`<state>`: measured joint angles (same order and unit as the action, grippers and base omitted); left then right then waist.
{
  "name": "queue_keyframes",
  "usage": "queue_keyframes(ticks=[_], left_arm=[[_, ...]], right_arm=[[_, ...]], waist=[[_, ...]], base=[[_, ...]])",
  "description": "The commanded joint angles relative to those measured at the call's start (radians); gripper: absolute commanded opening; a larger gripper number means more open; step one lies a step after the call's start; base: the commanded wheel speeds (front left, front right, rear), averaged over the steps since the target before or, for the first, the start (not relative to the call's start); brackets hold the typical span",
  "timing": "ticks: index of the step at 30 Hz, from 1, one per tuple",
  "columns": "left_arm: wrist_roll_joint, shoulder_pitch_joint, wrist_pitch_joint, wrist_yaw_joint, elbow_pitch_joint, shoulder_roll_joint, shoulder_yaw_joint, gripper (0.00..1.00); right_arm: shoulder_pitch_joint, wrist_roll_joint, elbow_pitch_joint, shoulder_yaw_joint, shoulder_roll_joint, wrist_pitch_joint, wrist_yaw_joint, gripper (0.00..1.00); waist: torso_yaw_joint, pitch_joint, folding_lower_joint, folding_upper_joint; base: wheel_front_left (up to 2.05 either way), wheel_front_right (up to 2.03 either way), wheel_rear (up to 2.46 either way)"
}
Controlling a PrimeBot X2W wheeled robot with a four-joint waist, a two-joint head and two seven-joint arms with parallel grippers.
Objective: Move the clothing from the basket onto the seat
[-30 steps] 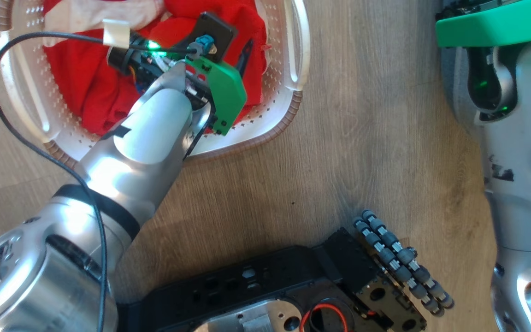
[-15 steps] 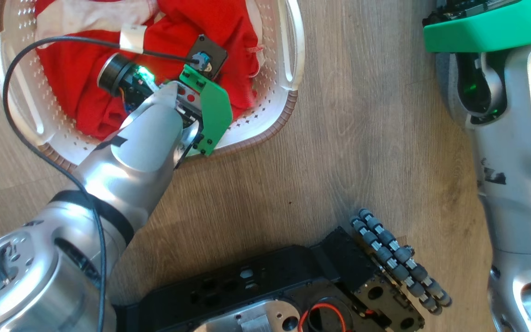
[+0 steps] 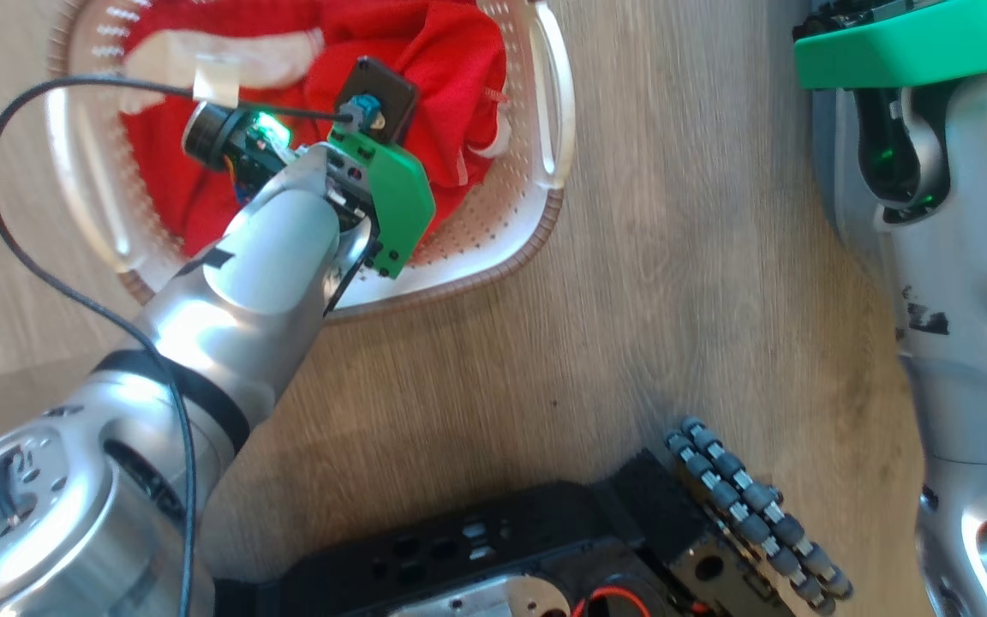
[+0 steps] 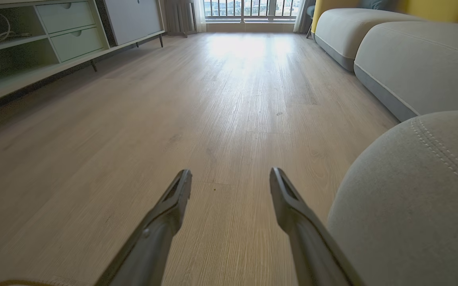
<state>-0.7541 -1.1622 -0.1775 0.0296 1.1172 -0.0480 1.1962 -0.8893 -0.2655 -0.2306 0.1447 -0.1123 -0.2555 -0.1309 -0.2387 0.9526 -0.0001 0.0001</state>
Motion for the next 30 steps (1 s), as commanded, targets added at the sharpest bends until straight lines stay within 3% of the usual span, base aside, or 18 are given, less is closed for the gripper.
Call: queue_keyframes(ticks=[1, 14, 19, 30], left_arm=[[-0.004, 0.029, -0.016, 0.001, -0.018, -0.002, -0.004, 0.0], [-0.066, 0.114, -0.083, 0.03, -0.098, -0.002, -0.038, 0.0], [-0.027, 0.173, -0.084, 0.05, -0.161, -0.002, -0.114, 0.0], [0.125, 0.343, -0.084, 0.043, -0.323, -0.023, -0.323, 0.0]], right_arm=[[0.034, -0.004, 0.021, 0.007, -0.005, -0.006, 0.0, 1.0], [0.154, 0.015, -0.057, -0.005, -0.021, -0.006, 0.0, 1.0], [0.229, 0.02, -0.095, -0.002, -0.014, -0.006, 0.0, 1.0], [0.39, 0.016, -0.162, -0.003, -0.016, -0.006, 0.0, 1.0]], waist=[[0.022, -0.043, 0.0001, -0.0001], [0.097, -0.302, 0.0001, -0.0001], [0.118, -0.433, 0.0001, -0.0001], [0.158, -0.684, 0.0001, -0.0001]], base=[[0.0, 0.0, 0.0], [0.0, 0.0, 0.0], [0.0, 0.0, 0.0], [0.0, 0.0, 0.0]])
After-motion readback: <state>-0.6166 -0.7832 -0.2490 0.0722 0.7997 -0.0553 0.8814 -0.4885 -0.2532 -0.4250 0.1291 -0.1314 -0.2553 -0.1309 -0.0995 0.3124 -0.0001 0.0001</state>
